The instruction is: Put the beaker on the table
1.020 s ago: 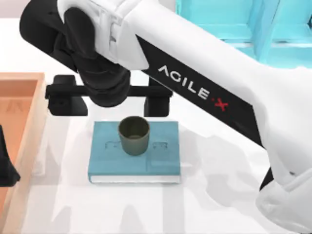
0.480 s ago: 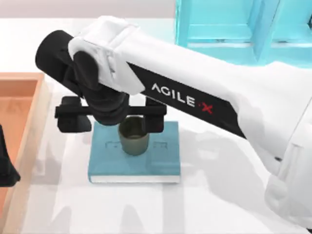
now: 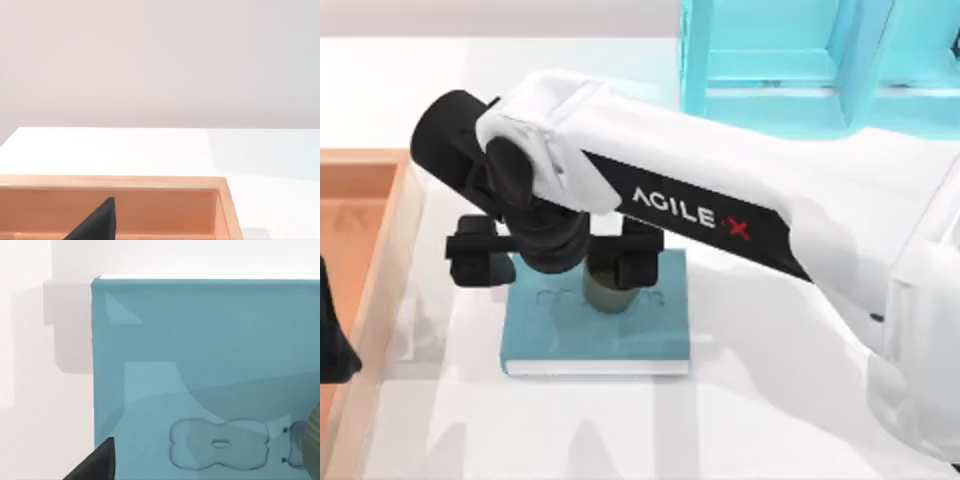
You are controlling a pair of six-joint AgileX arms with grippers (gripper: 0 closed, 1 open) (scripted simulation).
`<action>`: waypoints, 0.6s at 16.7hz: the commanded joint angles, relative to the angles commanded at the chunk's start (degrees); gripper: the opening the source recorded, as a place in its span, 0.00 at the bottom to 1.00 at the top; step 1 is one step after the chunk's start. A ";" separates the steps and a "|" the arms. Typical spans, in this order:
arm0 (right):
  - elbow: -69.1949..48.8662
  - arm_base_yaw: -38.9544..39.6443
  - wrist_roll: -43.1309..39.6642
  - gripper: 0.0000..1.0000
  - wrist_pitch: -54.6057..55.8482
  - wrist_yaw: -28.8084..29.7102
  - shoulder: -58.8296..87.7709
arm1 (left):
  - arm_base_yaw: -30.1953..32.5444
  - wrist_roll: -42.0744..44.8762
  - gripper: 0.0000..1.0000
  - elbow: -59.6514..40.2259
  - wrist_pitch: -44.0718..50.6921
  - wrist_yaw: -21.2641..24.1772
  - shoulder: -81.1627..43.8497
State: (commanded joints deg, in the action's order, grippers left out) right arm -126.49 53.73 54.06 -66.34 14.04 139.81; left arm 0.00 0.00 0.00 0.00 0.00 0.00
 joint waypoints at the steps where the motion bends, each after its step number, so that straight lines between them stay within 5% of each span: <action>1: 0.00 0.00 0.00 0.92 0.00 0.00 0.00 | 0.00 0.00 1.00 0.00 0.00 0.00 0.00; 10: 0.00 0.00 0.00 0.25 0.00 0.00 0.00 | 0.00 0.00 1.00 0.00 0.00 0.00 0.00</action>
State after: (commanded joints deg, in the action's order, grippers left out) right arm -126.49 53.73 54.06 -66.34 14.04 139.81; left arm 0.00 0.00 0.00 0.00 0.00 0.00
